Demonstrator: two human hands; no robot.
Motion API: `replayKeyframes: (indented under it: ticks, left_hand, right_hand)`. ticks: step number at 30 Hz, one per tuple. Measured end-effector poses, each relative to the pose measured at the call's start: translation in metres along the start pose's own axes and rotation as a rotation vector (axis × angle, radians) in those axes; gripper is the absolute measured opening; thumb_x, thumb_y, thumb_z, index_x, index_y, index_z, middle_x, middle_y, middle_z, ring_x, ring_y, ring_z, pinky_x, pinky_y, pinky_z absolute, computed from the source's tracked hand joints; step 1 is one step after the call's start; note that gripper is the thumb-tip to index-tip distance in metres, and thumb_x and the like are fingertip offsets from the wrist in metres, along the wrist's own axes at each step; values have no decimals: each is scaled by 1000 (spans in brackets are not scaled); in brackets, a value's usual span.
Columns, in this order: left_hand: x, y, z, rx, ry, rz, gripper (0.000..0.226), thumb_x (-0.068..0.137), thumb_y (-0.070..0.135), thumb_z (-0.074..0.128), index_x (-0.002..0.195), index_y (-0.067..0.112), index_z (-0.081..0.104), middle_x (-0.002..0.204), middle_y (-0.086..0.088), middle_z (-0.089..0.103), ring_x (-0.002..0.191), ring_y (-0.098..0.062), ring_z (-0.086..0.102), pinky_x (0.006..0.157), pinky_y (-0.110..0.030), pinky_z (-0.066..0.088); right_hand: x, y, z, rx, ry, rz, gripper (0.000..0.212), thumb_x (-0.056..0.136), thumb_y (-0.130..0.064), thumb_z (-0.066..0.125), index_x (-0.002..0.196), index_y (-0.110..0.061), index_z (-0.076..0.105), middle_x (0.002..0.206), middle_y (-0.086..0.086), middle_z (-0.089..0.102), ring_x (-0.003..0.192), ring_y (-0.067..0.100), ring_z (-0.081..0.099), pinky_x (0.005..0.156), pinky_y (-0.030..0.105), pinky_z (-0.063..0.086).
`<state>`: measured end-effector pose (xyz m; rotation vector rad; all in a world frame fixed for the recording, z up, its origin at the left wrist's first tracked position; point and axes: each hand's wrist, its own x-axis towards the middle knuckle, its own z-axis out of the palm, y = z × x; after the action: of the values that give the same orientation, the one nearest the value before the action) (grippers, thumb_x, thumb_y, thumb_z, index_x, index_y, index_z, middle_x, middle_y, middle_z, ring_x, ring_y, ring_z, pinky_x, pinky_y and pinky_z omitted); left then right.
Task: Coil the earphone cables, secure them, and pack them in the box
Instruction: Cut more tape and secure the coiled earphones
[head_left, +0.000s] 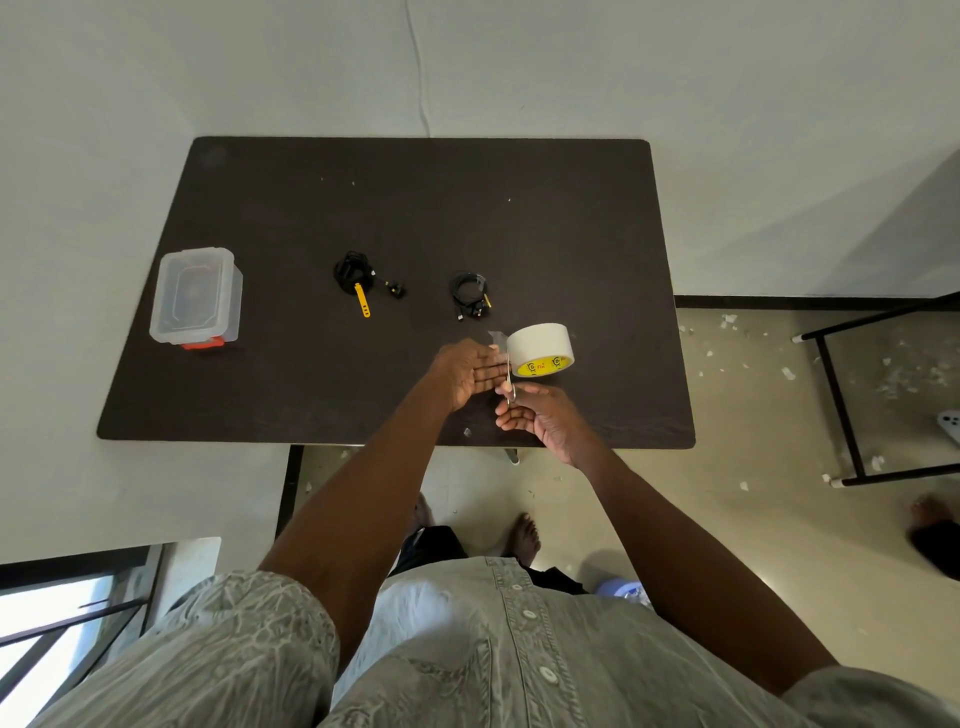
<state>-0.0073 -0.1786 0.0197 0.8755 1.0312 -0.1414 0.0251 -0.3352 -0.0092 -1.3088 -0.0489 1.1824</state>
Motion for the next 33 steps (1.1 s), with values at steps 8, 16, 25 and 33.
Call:
replayKeyframes:
  ticks: [8, 16, 25, 33]
  left_hand:
    - [2, -1, 0, 29, 0, 5, 13, 94, 7, 50, 97, 1, 62, 92, -13, 69, 82, -23, 69, 67, -32, 55]
    - [0, 1, 1, 31, 2, 17, 13, 94, 7, 50, 93, 4, 63, 93, -13, 70, 83, -23, 69, 68, -32, 55]
    - [1, 0, 0, 20, 21, 27, 15, 95, 7, 49, 90, 4, 63, 100, -14, 70, 94, -26, 68, 72, -34, 56]
    - [3, 1, 3, 30, 30, 24, 17, 94, 4, 48, 102, 0, 63, 101, -14, 71, 89, -24, 69, 63, -32, 55]
  right_hand:
    - [3, 2, -3, -21, 3, 25, 31, 88, -22, 69, 106, 2, 65, 81, 14, 69, 71, 26, 68, 73, 32, 57]
    - [4, -3, -2, -34, -8, 20, 28, 90, -19, 68, 107, 3, 65, 80, 13, 69, 70, 24, 67, 71, 30, 57]
    - [2, -8, 0, -28, -11, 1, 23, 90, -17, 67, 104, 1, 65, 80, 14, 68, 69, 25, 67, 70, 30, 57]
    - [-1, -11, 3, -52, -3, -23, 18, 90, -20, 67, 94, -3, 68, 73, 11, 65, 59, 22, 63, 59, 28, 53]
